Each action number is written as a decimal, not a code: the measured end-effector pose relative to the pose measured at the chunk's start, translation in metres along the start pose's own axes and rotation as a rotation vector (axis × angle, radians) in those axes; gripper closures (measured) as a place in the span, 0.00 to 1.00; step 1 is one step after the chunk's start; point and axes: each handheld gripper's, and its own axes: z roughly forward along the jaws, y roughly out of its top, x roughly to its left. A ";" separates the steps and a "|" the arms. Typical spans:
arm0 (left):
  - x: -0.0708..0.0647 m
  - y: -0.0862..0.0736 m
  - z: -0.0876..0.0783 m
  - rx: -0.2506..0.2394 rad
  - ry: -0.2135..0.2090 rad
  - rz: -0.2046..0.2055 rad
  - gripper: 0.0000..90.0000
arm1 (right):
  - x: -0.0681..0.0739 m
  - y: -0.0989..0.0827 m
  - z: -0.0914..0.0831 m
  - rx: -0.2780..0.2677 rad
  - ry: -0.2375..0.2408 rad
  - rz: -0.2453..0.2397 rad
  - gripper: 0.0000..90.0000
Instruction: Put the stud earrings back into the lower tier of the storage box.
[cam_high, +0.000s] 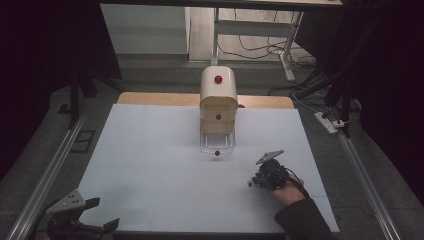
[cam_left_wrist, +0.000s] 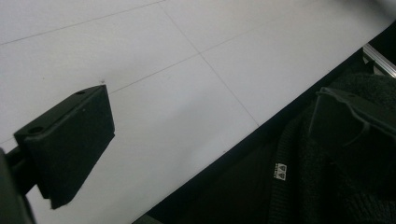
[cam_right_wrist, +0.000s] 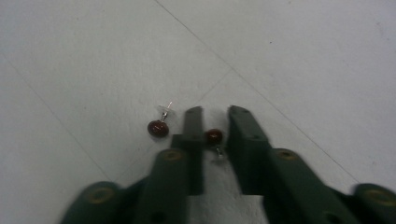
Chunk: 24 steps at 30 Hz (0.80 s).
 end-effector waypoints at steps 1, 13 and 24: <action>0.000 0.000 0.000 -0.001 0.000 0.001 0.01 | 0.000 0.001 0.000 0.012 0.002 -0.006 0.89; 0.000 0.000 0.000 -0.002 0.000 -0.001 0.01 | 0.000 0.005 -0.010 -0.029 -0.011 0.018 0.89; 0.000 0.000 0.000 0.000 -0.001 -0.004 0.00 | 0.006 0.016 -0.025 -0.166 0.072 0.077 0.89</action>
